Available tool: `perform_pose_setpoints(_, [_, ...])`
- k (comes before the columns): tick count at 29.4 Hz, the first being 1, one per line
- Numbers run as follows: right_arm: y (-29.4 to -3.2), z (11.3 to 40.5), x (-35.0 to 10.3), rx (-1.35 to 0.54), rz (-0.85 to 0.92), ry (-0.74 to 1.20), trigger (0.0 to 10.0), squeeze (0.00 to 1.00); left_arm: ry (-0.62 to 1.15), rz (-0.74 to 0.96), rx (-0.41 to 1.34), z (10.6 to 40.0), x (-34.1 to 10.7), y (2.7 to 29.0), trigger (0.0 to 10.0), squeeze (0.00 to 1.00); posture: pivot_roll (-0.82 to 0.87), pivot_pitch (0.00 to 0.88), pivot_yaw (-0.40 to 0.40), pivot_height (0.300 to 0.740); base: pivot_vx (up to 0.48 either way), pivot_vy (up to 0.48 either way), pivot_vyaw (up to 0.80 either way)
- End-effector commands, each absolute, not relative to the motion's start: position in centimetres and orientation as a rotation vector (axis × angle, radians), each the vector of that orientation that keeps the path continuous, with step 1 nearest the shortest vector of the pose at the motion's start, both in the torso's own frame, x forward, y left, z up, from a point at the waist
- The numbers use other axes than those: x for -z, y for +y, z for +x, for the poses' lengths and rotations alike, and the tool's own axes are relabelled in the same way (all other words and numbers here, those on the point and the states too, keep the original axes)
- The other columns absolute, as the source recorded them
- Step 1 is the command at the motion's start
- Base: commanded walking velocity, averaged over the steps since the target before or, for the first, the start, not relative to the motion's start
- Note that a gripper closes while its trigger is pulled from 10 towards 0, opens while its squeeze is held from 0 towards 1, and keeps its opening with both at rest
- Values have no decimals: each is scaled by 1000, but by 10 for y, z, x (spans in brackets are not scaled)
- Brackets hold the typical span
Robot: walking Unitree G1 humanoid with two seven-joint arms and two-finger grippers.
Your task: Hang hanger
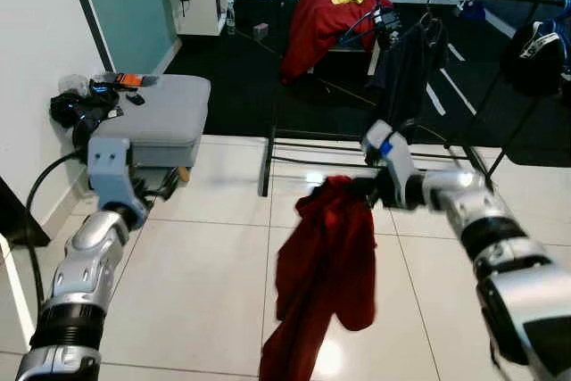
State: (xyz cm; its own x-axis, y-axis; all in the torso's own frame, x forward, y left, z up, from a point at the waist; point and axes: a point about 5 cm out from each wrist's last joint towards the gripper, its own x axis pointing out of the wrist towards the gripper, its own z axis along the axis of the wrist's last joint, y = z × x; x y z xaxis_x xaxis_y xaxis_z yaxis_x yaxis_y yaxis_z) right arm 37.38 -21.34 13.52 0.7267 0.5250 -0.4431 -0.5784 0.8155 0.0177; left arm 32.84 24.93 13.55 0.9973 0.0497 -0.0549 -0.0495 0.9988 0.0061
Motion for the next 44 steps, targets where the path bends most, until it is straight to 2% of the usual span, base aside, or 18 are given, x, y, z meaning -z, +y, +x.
perform_pose_setpoints(1, [-216,373,-126,-482,39,433,0,0,84,23,-73,324,-130,250,10000,0,62,50,-57,740,0,0,0])
perform_pose_setpoints(4, [-220,371,-113,-287,247,402,0,0,83,13,-76,322,-125,243,10000,0,62,52,-61,740,0,0,0])
perform_pose_setpoints(5, [-222,370,-108,-184,332,380,1882,0,83,12,-73,322,-124,238,10000,0,66,54,-57,740,0,0,0])
perform_pose_setpoints(7, [-223,370,-106,-113,379,374,1882,0,82,14,-74,323,-123,235,10000,0,67,55,-56,740,0,0,0])
perform_pose_setpoints(8, [-223,370,-103,-45,411,364,10000,0,85,14,-68,323,-122,230,10000,0,69,58,-47,740,0,0,0])
perform_pose_setpoints(13, [-219,369,-97,14,428,393,10000,0,88,20,-48,325,-124,221,10000,0,70,61,-38,740,0,0,0])
perform_pose_setpoints(17, [-221,368,-94,72,320,408,10000,0,104,49,-23,327,-126,216,10000,0,66,61,-25,740,0,0,0])
perform_pose_setpoints(20, [-217,370,-99,-20,171,404,10000,0,125,80,21,326,-124,212,10000,0,66,62,-26,740,0,0,0])
perform_pose_setpoints(22, [-212,372,-102,-109,76,403,10000,0,134,92,42,325,-123,210,10000,0,66,62,-26,740,0,0,0])
perform_pose_setpoints(24, [-192,371,-105,-439,-179,430,10000,0,152,100,86,324,-123,207,10000,0,70,61,-29,740,0,0,0])
perform_pose_setpoints(25, [-192,371,-105,-439,-179,430,10000,0,152,100,86,324,-123,207,10000,0,70,61,-29,740,0,0,0])
perform_pose_setpoints(28, [-179,341,-98,-1201,-605,586,10000,0,158,152,136,325,-126,207,10000,0,76,61,-29,740,0,0,0])
perform_pose_setpoints(30, [-193,331,-106,-1415,-770,685,10000,0,147,174,178,325,-131,206,10000,0,78,59,-30,740,0,0,0])
perform_pose_setpoints(34, [-199,337,-132,-1474,-887,612,10000,0,120,171,247,325,-138,203,10000,0,74,58,-21,740,0,0,0])
perform_pose_setpoints(35, [-198,343,-147,-1471,-994,522,10000,0,101,165,289,325,-141,201,10000,0,72,58,-18,740,0,0,0])
perform_pose_setpoints(38, [-194,348,-164,-1474,-1065,421,10000,0,95,145,334,324,-142,199,10000,0,71,59,-16,740,0,0,0])
perform_pose_setpoints(42, [-183,353,-197,-1510,-1198,220,10000,0,58,78,521,318,-143,182,10000,0,69,61,-25,740,0,0,0])
perform_pose_setpoints(44, [-182,354,-200,-1516,-1205,209,10000,0,50,72,544,317,-143,179,10000,0,69,61,-25,740,0,0,0])
